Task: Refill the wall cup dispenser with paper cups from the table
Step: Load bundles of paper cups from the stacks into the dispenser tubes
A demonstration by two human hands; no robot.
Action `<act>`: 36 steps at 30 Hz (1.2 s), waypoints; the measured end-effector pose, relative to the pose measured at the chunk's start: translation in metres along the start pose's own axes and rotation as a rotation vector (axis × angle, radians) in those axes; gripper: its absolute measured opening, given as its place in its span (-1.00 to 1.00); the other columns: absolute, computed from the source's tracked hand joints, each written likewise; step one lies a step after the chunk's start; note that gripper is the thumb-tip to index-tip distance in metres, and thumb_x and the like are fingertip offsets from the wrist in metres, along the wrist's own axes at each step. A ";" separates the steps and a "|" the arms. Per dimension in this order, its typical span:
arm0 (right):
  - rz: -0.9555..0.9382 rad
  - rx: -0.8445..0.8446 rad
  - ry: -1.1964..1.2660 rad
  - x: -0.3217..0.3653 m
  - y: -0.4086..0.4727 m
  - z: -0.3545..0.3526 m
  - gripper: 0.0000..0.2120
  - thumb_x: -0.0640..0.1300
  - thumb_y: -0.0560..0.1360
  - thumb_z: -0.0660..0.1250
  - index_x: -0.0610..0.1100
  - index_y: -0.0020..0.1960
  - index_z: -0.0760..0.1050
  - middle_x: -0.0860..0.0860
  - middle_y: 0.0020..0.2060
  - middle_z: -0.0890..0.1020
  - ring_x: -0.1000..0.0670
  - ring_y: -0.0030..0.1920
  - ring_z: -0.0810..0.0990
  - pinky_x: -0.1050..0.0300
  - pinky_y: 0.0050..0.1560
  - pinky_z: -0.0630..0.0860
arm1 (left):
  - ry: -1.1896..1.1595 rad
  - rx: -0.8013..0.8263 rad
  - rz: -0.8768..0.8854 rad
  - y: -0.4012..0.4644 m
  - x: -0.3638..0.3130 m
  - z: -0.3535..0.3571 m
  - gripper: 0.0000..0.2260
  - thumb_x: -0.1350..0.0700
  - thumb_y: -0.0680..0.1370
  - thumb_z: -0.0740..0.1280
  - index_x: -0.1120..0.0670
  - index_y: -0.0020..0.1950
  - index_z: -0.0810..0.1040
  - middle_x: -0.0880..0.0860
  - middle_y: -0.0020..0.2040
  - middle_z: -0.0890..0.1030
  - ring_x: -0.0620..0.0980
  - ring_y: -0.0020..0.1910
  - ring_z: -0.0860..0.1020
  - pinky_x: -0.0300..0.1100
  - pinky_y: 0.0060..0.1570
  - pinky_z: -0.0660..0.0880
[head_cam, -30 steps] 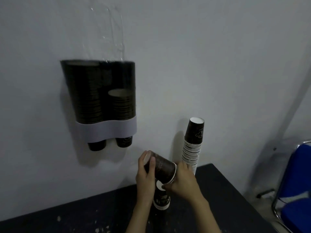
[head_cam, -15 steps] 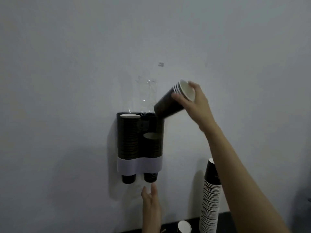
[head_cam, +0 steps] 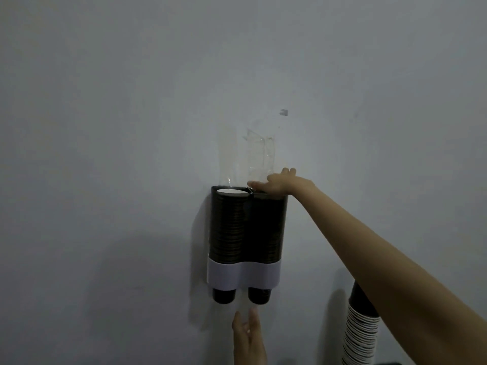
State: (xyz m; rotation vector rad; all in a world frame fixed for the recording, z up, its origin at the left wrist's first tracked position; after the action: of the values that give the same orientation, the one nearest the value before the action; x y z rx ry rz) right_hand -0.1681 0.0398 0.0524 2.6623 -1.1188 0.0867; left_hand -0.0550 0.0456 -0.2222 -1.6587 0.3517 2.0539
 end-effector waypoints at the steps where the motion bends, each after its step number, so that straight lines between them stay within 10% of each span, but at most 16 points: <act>1: -0.002 -0.005 0.054 -0.002 -0.004 0.001 -0.27 0.35 0.49 -0.03 -0.15 0.45 0.22 -0.30 0.46 0.07 -0.25 0.49 -0.08 -0.18 0.42 0.06 | 0.000 -0.006 0.007 0.003 0.004 0.001 -0.57 0.10 0.58 0.15 0.21 0.42 0.24 0.15 0.22 0.41 0.19 0.28 0.42 -0.20 0.05 0.27; 9: -0.049 -0.435 0.721 -0.074 -0.071 0.054 -0.57 0.13 0.57 0.06 -0.13 0.24 0.46 -0.20 0.27 0.42 -0.13 0.36 0.25 0.03 0.30 0.19 | 0.180 0.190 0.049 -0.002 0.032 0.010 -0.52 0.07 0.60 0.11 0.22 0.46 0.09 0.17 0.39 0.32 0.10 0.37 0.32 -0.17 0.30 0.23; 13: 0.270 -0.163 0.888 -0.148 -0.110 0.187 -0.64 -0.05 0.56 0.21 -0.25 0.24 0.43 -0.18 0.18 0.55 -0.07 0.16 0.49 0.13 0.07 0.35 | 0.430 0.304 -0.079 -0.004 0.099 0.008 -0.57 0.13 0.57 0.18 0.27 0.38 0.18 0.26 0.36 0.39 0.16 0.32 0.38 -0.10 0.28 0.31; 17: 0.448 0.174 0.807 -0.196 -0.148 0.327 -0.31 -0.25 0.37 0.44 -0.30 0.38 0.18 -0.22 0.32 0.41 -0.17 0.30 0.43 -0.01 0.27 0.41 | 0.662 0.399 -0.244 -0.006 0.155 0.003 -0.44 0.11 0.54 0.24 0.23 0.45 0.09 0.21 0.41 0.33 0.14 0.36 0.36 -0.13 0.33 0.30; 23: 0.498 0.165 0.954 -0.200 -0.172 0.435 0.23 -0.12 0.03 0.61 -0.24 0.49 -0.06 -0.09 0.41 0.32 -0.05 0.41 0.32 0.10 0.42 0.27 | 0.971 0.525 -0.209 0.002 0.215 0.003 -0.35 0.15 0.44 0.32 0.17 0.46 0.11 0.13 0.44 0.30 0.03 0.42 0.30 -0.12 0.43 0.21; 26: 0.517 0.155 0.906 -0.194 -0.164 0.461 0.19 -0.21 0.11 0.61 -0.18 0.52 -0.07 -0.10 0.43 0.29 -0.10 0.44 0.27 0.05 0.44 0.25 | 1.033 0.542 -0.194 0.009 0.229 0.006 -0.35 0.15 0.45 0.29 0.13 0.47 0.06 0.10 0.47 0.25 0.02 0.46 0.22 -0.11 0.47 0.10; 36: 0.576 0.044 1.073 -0.186 -0.166 0.449 -0.41 -0.20 0.18 0.60 -0.02 0.08 0.36 0.09 -0.10 0.60 0.21 -0.11 0.57 0.49 -0.17 0.48 | 0.301 0.205 -0.452 0.029 0.243 0.028 -0.72 0.16 0.61 0.08 0.24 0.23 0.44 0.21 0.14 0.54 0.03 -0.06 0.54 -0.19 -0.07 0.47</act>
State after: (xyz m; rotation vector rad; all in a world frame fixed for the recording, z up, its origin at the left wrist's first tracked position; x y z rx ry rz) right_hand -0.1996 0.1672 -0.4441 1.7073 -1.3426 1.4203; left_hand -0.1313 0.0833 -0.4538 -1.7304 0.2459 1.3995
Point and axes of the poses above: each hand's wrist, its own y-axis towards the middle knuckle, its own z-axis out of the palm, x = y × z, the point moved 2 cm from there along y, towards the middle knuckle
